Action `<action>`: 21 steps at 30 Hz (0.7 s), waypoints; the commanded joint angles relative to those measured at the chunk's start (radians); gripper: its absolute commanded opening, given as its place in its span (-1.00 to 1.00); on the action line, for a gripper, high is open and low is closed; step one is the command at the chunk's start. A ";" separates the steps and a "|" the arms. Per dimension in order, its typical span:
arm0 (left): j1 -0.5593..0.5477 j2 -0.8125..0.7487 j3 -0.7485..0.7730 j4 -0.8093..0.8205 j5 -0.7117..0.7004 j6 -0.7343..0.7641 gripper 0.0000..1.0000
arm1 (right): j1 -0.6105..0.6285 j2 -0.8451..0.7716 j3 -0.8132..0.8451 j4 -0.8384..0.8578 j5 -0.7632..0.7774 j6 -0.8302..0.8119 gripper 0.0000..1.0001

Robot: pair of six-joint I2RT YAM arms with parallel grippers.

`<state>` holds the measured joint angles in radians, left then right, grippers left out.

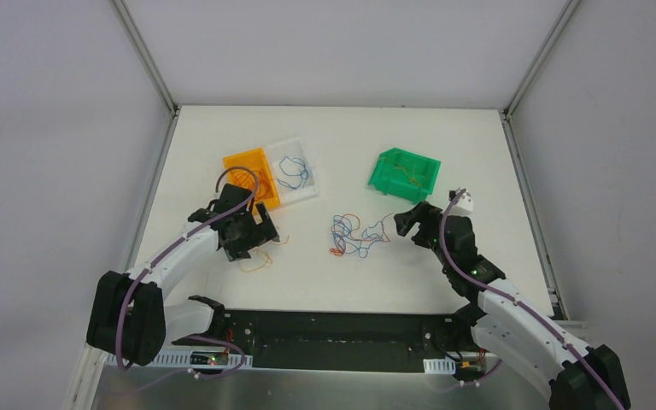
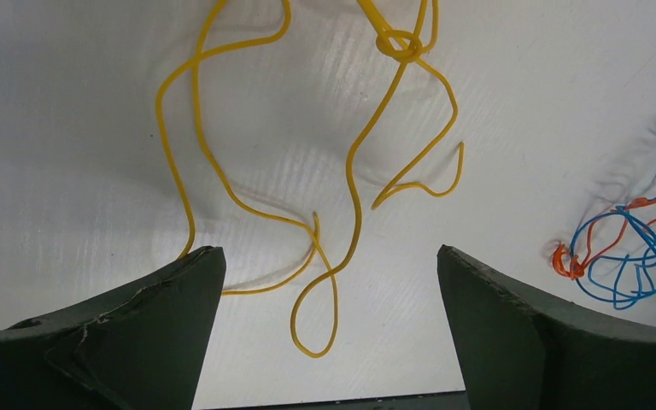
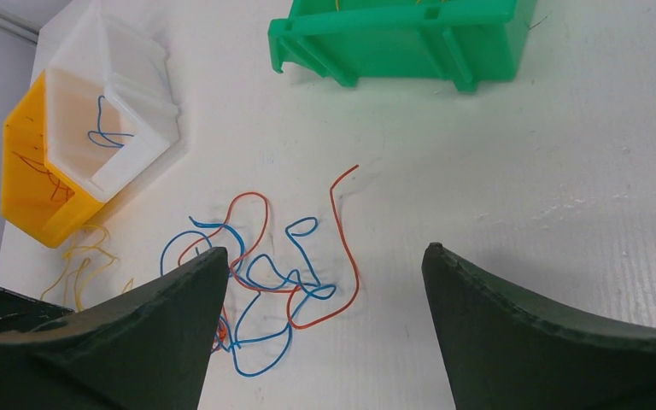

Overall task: Untangle the cables
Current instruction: Pick up the cable at the center of the board.

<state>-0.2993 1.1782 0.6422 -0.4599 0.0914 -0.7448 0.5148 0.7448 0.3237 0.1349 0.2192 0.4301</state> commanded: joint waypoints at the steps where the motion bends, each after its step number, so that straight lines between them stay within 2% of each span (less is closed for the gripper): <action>1: 0.008 -0.015 0.013 -0.012 -0.069 0.016 0.98 | -0.002 -0.006 -0.005 0.031 -0.009 0.004 0.75; 12: 0.008 -0.102 0.148 -0.135 -0.085 0.121 0.98 | -0.001 0.022 0.000 0.049 -0.026 0.004 0.75; 16: 0.009 -0.107 0.149 -0.159 -0.178 0.143 0.98 | -0.001 0.001 -0.010 0.057 -0.023 0.005 0.75; 21: 0.014 -0.094 0.117 -0.161 -0.253 0.077 0.98 | -0.001 -0.012 -0.021 0.070 -0.037 0.000 0.76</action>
<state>-0.2989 1.0836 0.7731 -0.5846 -0.0605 -0.6395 0.5148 0.7536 0.3092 0.1490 0.1959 0.4297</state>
